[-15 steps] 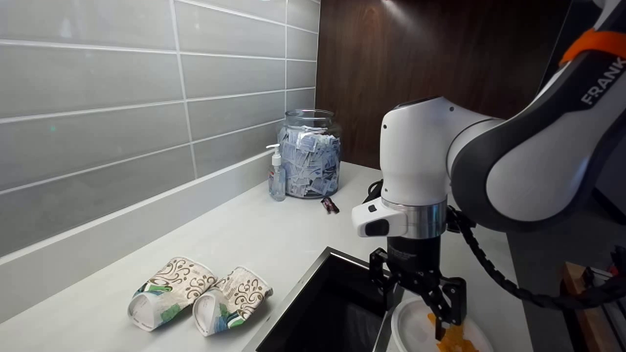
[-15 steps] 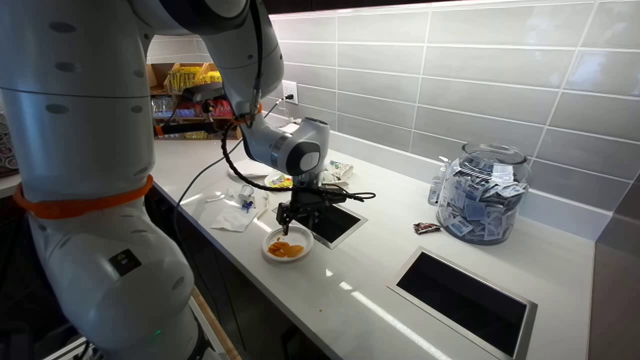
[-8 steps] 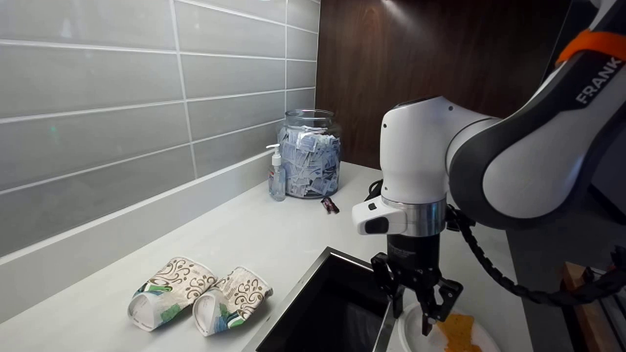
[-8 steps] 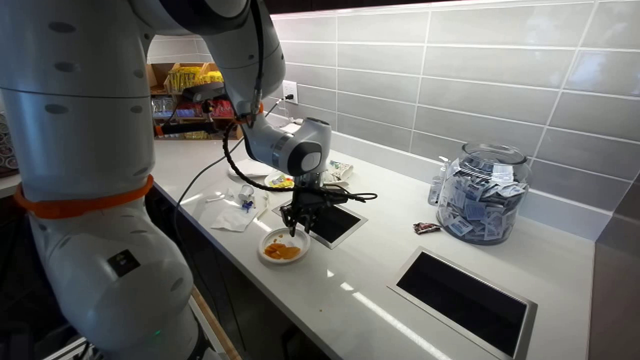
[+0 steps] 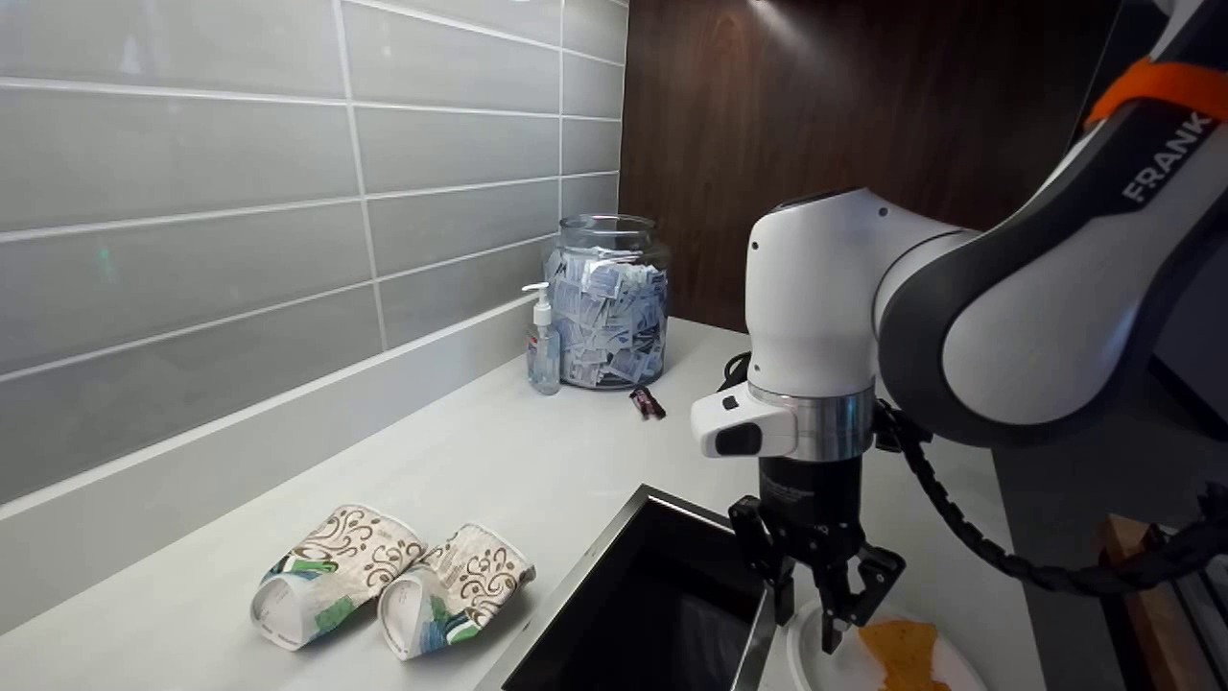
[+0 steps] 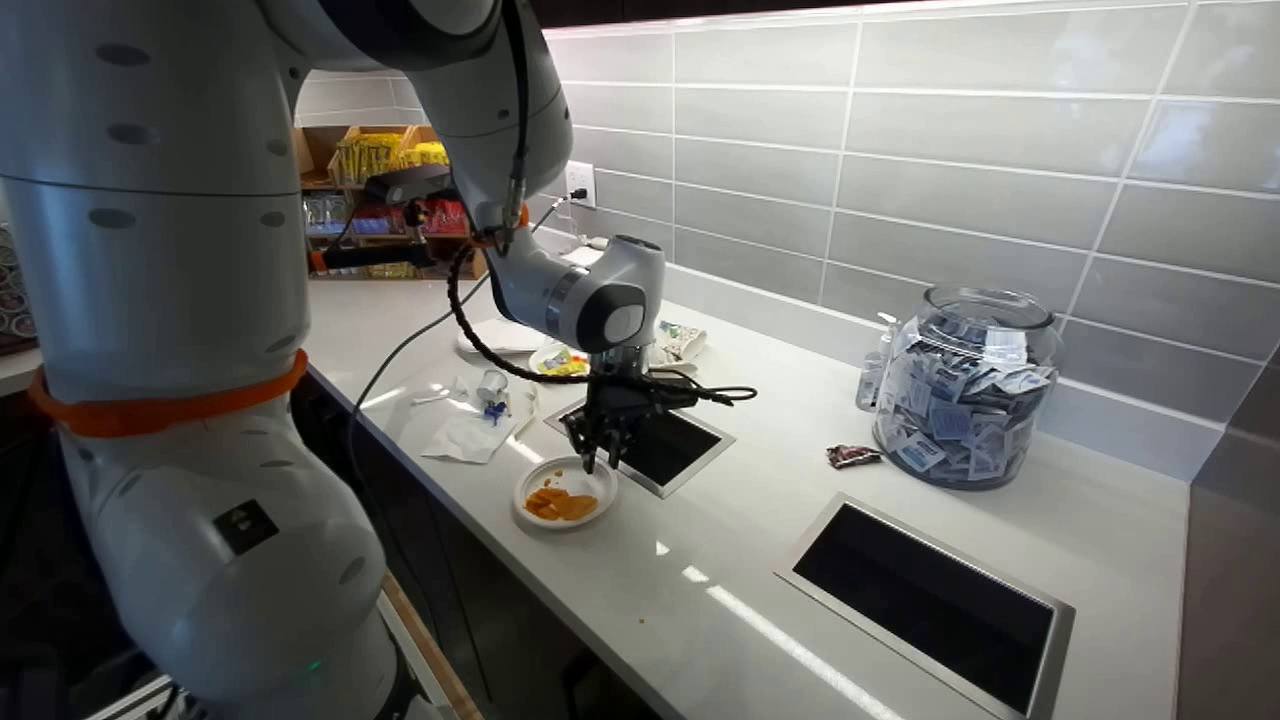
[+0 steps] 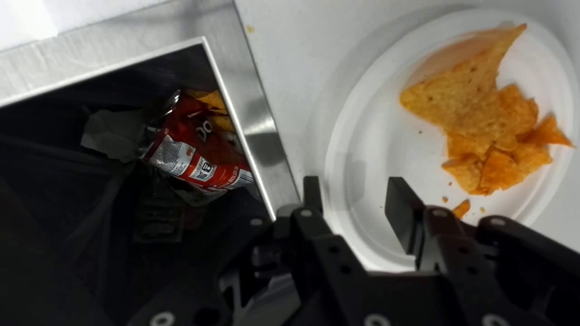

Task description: Pour the snacks from the white plate into the left trash chute.

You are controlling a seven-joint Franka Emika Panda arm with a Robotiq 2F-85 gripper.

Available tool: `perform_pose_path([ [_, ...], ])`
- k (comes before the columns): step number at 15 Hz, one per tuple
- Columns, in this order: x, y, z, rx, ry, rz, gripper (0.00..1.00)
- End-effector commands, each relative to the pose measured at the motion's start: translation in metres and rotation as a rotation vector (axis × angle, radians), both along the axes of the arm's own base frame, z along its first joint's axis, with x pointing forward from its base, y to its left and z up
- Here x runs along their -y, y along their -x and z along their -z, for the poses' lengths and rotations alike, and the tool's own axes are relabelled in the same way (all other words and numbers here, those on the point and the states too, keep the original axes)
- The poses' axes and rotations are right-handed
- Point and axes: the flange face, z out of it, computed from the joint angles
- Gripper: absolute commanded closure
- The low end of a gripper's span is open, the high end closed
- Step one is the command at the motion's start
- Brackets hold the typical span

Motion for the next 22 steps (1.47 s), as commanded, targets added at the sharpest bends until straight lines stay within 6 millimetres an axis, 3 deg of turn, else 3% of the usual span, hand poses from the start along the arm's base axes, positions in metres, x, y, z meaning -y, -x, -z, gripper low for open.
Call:
perform_pose_path([
  [1, -0.0004, -0.0021, 0.0026, 0.003, 0.005, 0.000, 0.67],
  [4, -0.0008, -0.0019, 0.0024, 0.004, 0.005, 0.001, 0.76],
  [11, -0.0018, -0.0014, 0.0021, 0.006, 0.004, 0.001, 0.76],
  [12, -0.0018, -0.0015, 0.0020, 0.006, 0.004, 0.001, 0.94],
  [15, -0.0014, -0.0019, 0.0008, 0.010, 0.003, 0.003, 1.00],
  [22, -0.0011, -0.0042, -0.0011, 0.012, 0.002, 0.007, 0.99],
])
